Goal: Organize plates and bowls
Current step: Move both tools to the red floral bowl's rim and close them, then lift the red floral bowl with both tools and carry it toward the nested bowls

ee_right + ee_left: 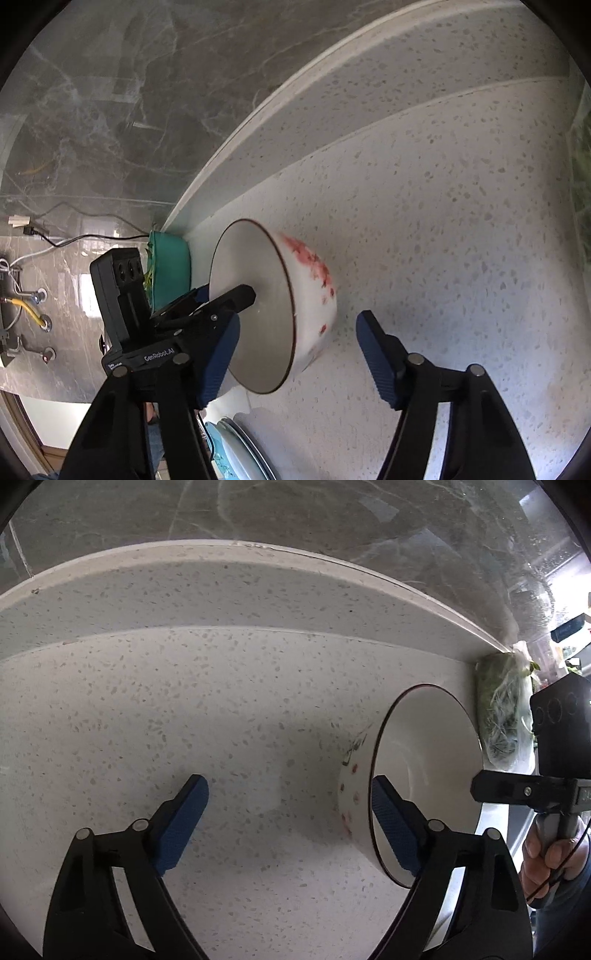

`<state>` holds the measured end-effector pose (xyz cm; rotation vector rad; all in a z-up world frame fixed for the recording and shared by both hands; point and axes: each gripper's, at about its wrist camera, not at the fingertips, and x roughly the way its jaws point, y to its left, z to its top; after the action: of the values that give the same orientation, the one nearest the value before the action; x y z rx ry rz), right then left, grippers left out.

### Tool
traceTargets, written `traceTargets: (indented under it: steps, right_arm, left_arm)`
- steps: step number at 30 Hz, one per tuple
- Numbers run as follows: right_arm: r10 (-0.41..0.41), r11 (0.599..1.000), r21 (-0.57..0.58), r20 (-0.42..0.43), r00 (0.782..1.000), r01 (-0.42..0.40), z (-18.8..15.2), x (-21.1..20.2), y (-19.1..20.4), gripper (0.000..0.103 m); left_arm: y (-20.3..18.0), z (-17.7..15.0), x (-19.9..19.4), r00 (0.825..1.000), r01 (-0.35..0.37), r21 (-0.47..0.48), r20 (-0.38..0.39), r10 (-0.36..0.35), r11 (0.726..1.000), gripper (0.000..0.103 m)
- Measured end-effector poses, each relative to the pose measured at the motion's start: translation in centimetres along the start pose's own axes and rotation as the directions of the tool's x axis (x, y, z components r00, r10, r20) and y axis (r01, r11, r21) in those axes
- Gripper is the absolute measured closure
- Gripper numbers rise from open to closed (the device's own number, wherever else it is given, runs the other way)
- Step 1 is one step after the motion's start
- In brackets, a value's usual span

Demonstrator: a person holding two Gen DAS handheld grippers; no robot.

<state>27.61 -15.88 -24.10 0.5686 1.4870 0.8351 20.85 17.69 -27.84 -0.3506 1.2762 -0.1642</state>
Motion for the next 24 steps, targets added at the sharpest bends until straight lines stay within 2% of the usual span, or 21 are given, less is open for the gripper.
traceTargets:
  steps: [4,7,13,18,24]
  right_arm:
    - [0.005,1.000,0.007,-0.018,1.000,-0.004,0.2,0.3,-0.3,0.044]
    - [0.019,1.000,0.021,-0.034,0.999,-0.018,0.2,0.8,-0.6,0.050]
    - [0.027,0.999,0.040,-0.044,0.999,-0.026,0.3,1.5,-0.6,0.059]
    - [0.030,0.997,0.069,-0.044,0.999,-0.027,0.4,1.4,-1.4,0.070]
    - [0.033,0.996,0.084,-0.038,0.999,-0.030,0.6,1.5,-1.6,0.072]
  left_arm:
    - [0.0,0.4,-0.2,1.000,0.021,0.003,0.006,-0.021,1.000,0.037]
    - [-0.5,0.7,0.1,0.995,0.097,-0.002,-0.013,-0.097,0.995,0.060]
    - [-1.2,0.8,0.5,0.987,0.159,0.004,-0.038,-0.159,0.987,0.082]
    - [-2.3,0.6,0.9,0.983,0.179,0.000,-0.039,-0.179,0.984,0.088]
    - [-2.4,0.5,1.2,0.983,0.180,-0.022,-0.041,-0.181,0.983,0.089]
